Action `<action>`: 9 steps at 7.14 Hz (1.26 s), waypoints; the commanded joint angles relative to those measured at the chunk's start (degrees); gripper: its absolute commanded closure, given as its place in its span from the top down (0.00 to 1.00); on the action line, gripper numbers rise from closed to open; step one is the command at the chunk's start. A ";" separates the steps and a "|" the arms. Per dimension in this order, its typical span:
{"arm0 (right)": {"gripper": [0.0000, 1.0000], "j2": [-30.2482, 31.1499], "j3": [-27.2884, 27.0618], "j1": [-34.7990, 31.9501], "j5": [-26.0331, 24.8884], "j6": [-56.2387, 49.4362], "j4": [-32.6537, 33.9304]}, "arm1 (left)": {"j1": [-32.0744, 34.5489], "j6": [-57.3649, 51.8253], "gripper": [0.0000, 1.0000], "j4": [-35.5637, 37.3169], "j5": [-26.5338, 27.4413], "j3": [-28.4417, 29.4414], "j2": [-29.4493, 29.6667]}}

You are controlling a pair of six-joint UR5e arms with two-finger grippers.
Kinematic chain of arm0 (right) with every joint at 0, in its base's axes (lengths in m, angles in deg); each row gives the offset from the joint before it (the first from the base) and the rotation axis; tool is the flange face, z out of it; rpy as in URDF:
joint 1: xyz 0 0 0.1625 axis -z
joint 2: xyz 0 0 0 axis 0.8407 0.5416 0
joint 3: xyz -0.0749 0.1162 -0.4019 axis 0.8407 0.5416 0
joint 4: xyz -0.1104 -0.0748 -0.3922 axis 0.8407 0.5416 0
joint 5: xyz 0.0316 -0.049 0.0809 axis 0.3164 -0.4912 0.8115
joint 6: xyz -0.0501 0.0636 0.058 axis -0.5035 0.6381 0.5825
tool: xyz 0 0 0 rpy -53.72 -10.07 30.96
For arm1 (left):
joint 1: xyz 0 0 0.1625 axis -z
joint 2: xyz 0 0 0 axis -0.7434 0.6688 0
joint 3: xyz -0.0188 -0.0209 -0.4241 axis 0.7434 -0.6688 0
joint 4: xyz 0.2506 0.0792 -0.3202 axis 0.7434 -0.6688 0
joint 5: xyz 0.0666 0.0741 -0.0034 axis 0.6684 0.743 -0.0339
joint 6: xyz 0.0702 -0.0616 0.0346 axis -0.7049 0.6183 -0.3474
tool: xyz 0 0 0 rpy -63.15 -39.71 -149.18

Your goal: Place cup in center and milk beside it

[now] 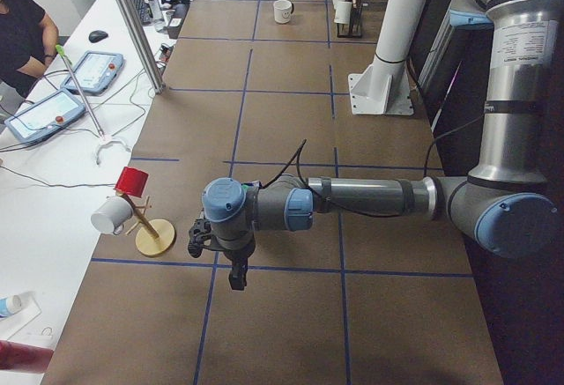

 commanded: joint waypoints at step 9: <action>0.99 -0.94 -5.57 14.11 -1.57 33.68 -12.89 | 0.00 0.09 1.00 0.06 -0.09 -0.71 0.00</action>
